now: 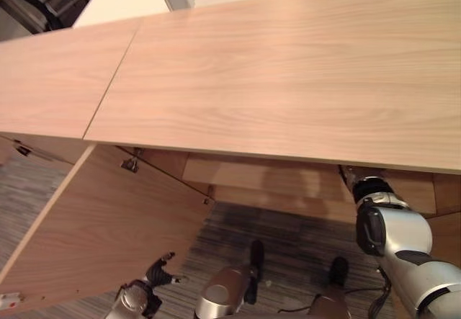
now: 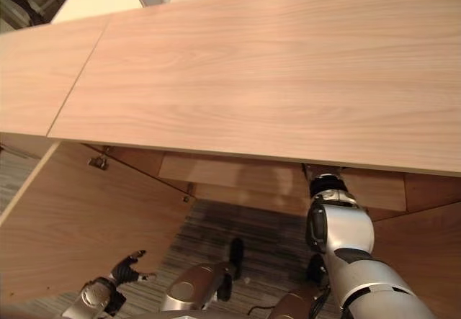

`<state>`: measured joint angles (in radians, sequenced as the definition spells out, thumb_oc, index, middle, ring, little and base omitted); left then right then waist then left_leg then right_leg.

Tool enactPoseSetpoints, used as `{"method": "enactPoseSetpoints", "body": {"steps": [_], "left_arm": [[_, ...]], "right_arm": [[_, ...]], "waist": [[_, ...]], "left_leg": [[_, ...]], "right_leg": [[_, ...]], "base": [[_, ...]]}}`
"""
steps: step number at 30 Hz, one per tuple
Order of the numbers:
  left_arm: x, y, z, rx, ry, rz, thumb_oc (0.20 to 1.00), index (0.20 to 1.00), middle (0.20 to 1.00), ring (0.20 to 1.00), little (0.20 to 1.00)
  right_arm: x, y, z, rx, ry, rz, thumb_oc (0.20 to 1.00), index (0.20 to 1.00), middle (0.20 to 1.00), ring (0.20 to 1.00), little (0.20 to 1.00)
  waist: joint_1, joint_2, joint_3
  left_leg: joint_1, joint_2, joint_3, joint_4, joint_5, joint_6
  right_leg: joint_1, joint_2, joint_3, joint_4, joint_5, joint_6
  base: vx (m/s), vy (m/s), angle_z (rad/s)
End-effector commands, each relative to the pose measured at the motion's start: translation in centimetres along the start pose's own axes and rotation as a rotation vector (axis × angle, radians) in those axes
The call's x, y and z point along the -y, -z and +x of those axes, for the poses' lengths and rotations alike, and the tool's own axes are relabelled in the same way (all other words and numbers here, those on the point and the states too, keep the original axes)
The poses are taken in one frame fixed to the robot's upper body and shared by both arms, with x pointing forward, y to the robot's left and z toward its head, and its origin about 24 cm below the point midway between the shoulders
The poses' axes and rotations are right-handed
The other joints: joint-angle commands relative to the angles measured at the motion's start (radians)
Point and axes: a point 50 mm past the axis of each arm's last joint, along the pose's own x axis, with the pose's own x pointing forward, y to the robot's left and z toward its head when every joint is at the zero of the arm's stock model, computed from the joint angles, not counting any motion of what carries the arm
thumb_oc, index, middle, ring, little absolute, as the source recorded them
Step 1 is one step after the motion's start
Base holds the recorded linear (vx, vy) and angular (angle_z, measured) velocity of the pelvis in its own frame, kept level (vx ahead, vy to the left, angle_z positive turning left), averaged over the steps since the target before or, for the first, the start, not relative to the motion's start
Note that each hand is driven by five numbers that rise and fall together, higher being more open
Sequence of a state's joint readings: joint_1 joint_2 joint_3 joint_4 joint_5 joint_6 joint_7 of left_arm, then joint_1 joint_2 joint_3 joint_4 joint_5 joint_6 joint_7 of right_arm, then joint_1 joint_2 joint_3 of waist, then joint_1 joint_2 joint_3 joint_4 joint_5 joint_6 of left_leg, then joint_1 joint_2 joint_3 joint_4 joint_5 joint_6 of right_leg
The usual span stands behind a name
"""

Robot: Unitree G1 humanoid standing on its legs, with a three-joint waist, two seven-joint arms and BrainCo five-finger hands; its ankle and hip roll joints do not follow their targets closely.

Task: Put the empty folder in the office cabinet

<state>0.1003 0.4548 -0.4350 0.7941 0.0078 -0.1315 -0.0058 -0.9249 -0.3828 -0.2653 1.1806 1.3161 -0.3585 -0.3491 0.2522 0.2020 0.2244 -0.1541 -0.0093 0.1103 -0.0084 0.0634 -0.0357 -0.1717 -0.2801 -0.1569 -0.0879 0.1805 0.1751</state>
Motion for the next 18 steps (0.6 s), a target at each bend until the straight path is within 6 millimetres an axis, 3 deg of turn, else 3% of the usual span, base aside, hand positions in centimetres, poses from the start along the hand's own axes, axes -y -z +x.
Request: {"method": "enactPoseSetpoints", "body": {"steps": [1,3,8,9,11,17,18], "left_arm": [[-1.5,-1.2,0.5,0.043,-0.009,0.044,1.0,1.0,1.0,1.0,1.0],[-0.7,-1.4,0.5,0.054,0.028,0.046,1.0,1.0,1.0,1.0,1.0],[-0.3,-1.4,0.4,0.056,0.051,0.052,1.0,1.0,1.0,1.0,1.0],[0.4,0.3,0.5,-0.04,0.077,0.072,1.0,1.0,1.0,1.0,1.0],[0.4,0.5,0.9,-0.071,0.071,0.076,1.0,1.0,1.0,1.0,1.0],[-0.9,0.2,1.2,-0.072,0.03,0.062,1.0,1.0,1.0,1.0,1.0],[-2.0,-0.7,1.2,-0.028,-0.001,0.041,1.0,1.0,1.0,1.0,1.0]], "right_arm": [[-5.4,-2.9,-0.5,0.092,-0.2,0.014,0.2,0.2,0.2,0.2,0.2],[-5.5,-3.8,-0.3,0.117,-0.194,0.013,0.2,0.2,0.2,0.2,0.2],[-5.5,-4.3,-0.2,0.126,-0.193,0.01,0.2,0.2,0.2,0.2,0.2],[-5.5,-4.1,-0.2,0.125,-0.194,-0.01,0.2,0.2,0.2,0.2,0.2],[-5.7,-3.7,-0.3,0.117,-0.201,-0.006,0.2,0.2,0.2,0.2,0.2],[-7.1,-3.9,-0.6,0.116,-0.235,0.011,0.2,0.2,0.2,0.2,0.2],[-7.9,-4.5,-0.8,0.127,-0.259,0.025,0.2,0.2,0.2,0.2,0.2]], "waist": [[0.012,0.007,-0.027],[0.006,0.032,-0.039],[0.002,0.048,-0.043],[-0.007,0.052,-0.046],[-0.013,0.056,-0.044],[-0.019,0.066,0.007],[-0.021,0.074,0.05]], "left_leg": [[-0.052,0.04,-0.059,0.029,-0.053,-0.041],[-0.036,0.045,-0.066,-0.009,-0.037,-0.048],[-0.02,0.051,-0.071,-0.028,-0.028,-0.052],[-0.01,0.06,-0.071,-0.039,-0.022,-0.06],[-0.003,0.069,-0.069,-0.042,-0.02,-0.064],[-0.041,0.099,-0.065,0.036,-0.042,-0.071],[-0.08,0.109,-0.069,0.094,-0.049,-0.078]], "right_leg": [[0.06,-0.017,-0.03,0.072,-0.143,0.052],[0.069,-0.008,-0.038,0.072,-0.159,0.048],[0.075,-0.003,-0.041,0.075,-0.169,0.045],[0.078,0.004,-0.043,0.08,-0.182,0.04],[0.074,0.011,-0.04,0.09,-0.195,0.034],[0.014,0.026,-0.023,0.185,-0.24,0.016],[-0.026,0.027,-0.019,0.243,-0.255,0.01]], "base": [[0.02,-0.035,-0.01],[0.01,-0.016,0.01],[0.02,-0.029,0.04],[0.04,-0.064,0.04],[0.03,-0.059,0.01],[-0.07,-0.049,-0.02],[-0.18,-0.099,0.0]]}}
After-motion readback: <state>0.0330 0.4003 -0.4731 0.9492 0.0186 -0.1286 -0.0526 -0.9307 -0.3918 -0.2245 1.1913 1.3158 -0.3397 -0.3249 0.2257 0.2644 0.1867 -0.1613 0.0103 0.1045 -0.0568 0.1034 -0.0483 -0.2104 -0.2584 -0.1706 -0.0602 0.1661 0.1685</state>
